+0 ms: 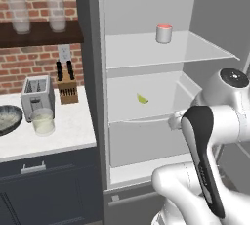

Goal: Grab a lemon wedge from the fridge and one ice cube from the ice bowl, and put them in the glass of lemonade.

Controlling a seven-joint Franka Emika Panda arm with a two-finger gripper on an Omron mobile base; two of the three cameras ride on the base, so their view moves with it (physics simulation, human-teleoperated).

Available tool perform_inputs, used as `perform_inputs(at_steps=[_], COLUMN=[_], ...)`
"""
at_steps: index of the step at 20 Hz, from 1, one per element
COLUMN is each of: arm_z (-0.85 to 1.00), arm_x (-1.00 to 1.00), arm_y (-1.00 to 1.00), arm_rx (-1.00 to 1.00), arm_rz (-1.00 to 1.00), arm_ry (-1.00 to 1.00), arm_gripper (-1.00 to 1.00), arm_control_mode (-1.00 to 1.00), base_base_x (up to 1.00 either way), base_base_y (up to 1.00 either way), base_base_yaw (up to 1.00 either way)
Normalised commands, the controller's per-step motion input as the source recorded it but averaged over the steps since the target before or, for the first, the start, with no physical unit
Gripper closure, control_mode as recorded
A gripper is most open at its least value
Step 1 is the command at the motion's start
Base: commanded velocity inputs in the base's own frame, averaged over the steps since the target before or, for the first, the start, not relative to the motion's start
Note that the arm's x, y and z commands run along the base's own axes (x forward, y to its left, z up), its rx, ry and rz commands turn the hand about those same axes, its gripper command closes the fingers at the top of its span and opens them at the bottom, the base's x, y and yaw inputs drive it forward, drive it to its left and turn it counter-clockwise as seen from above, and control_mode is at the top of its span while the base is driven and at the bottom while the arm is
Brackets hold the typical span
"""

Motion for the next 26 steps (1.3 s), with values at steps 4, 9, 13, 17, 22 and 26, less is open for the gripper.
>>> perform_inputs(at_steps=[4,9,13,17,22,26], arm_z=[0.07,0.04,-0.46,-0.61,-0.46,-0.11], arm_x=[0.72,0.64,0.7,0.37,0.1,0.04], arm_y=[0.04,0.18,0.2,0.0,-0.02,0.0], arm_rx=[0.0,0.0,0.04,0.06,0.02,0.0], arm_rz=[0.0,-0.03,-0.01,0.0,0.0,0.0], arm_ry=[0.0,0.0,0.02,0.0,-0.01,0.0], arm_gripper=[-1.0,-1.0,-1.0,-1.0,-1.0,-1.0], arm_control_mode=[-1.0,-1.0,-1.0,-1.0,-1.0,-1.0], base_base_x=[0.0,0.0,0.0,0.0,0.0,0.0], base_base_y=[0.0,0.0,0.0,0.0,0.0,0.0], base_base_yaw=[0.0,0.0,0.0,0.0,0.0,0.0])
